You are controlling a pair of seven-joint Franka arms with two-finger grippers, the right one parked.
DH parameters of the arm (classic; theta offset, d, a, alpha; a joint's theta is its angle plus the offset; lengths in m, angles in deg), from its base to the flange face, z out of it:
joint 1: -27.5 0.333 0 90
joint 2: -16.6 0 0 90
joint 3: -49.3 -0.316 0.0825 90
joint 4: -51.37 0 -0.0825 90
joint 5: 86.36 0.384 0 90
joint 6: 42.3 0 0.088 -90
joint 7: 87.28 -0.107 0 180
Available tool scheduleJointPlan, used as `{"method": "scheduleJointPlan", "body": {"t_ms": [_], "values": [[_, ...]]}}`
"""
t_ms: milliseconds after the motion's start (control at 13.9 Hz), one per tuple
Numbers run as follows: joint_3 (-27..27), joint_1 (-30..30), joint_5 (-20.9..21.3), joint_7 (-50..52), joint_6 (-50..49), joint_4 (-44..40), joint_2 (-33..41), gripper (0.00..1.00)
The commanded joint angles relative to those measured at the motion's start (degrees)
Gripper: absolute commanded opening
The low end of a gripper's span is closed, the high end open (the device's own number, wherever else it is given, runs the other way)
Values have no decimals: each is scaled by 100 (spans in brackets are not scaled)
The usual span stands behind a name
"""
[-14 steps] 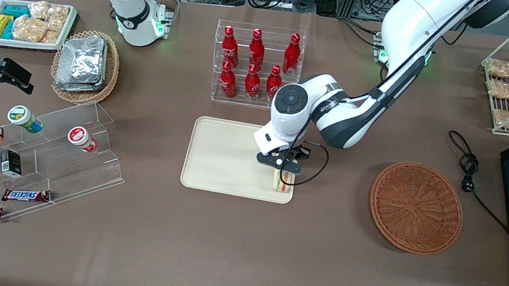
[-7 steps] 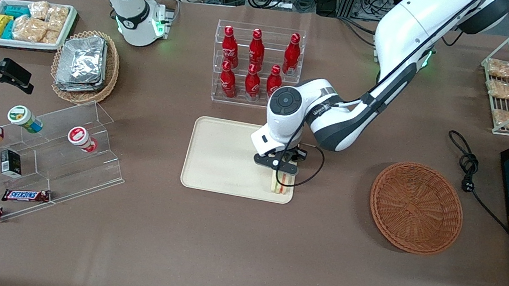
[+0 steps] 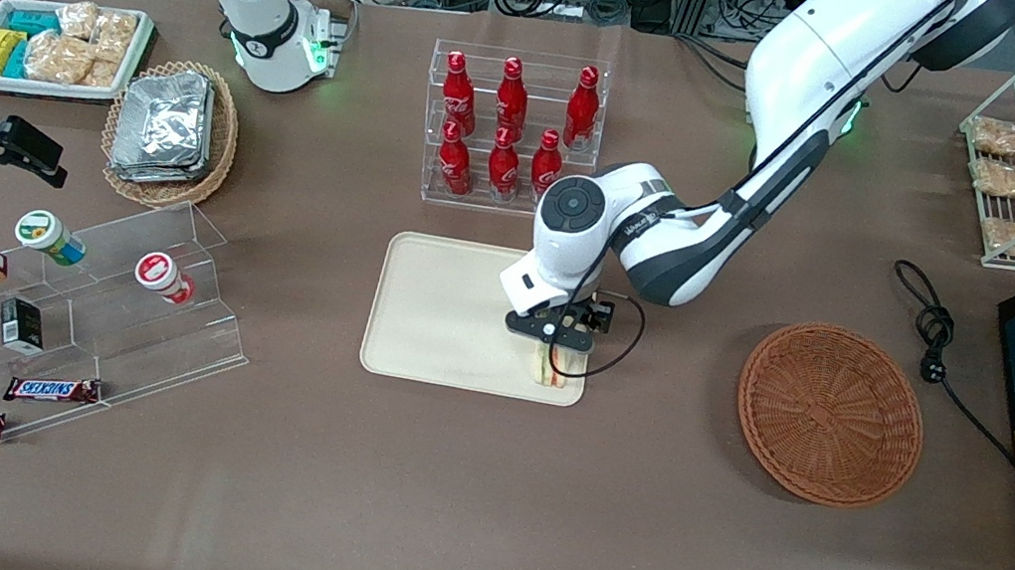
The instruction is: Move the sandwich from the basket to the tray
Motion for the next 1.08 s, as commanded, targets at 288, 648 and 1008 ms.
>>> {"method": "scheduleJointPlan", "body": {"t_ms": [288, 648, 1008], "values": [[-406, -140, -274, 68, 42, -45, 486, 100], [-995, -61, -1444, -387, -264, 17, 1426, 100], [-2189, -26, -2227, -1852, -1283, 34, 2410, 100]]}}
